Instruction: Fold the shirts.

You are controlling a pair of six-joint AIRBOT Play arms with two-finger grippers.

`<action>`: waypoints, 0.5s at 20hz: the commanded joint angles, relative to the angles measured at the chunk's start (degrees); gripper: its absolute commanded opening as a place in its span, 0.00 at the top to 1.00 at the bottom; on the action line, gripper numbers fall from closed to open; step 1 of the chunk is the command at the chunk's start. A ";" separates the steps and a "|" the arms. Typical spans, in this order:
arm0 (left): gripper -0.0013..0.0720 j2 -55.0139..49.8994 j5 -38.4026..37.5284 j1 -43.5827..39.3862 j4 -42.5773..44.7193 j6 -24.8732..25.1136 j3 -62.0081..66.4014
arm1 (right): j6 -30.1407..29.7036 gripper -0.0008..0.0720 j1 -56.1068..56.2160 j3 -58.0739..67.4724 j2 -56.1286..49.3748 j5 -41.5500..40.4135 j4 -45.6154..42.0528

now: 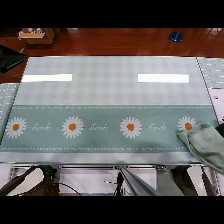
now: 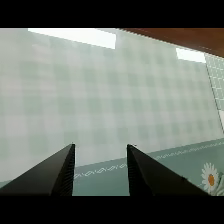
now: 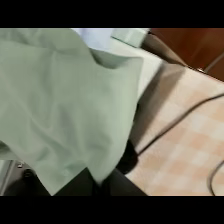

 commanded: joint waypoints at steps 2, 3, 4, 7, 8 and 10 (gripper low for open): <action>0.44 0.04 1.86 -0.02 0.02 2.21 0.00 | 1.16 0.95 -0.44 0.13 0.09 2.19 -16.06; 0.44 0.04 2.49 -0.02 0.02 2.21 0.00 | 1.05 0.95 -0.44 0.13 0.07 2.03 -16.57; 0.44 0.04 3.30 -0.02 0.02 2.21 0.00 | 0.63 0.93 -0.44 0.13 0.09 2.03 -16.72; 0.44 0.04 5.55 -0.02 0.04 2.27 0.00 | -1.03 0.73 -0.44 0.13 0.07 1.90 -16.79; 0.44 0.04 6.03 0.00 0.07 2.29 0.00 | -1.16 0.72 -0.44 0.13 0.07 1.70 -16.70; 0.44 0.04 6.38 -0.02 0.04 3.50 0.00 | -1.92 0.39 -0.44 0.13 0.09 1.70 -16.02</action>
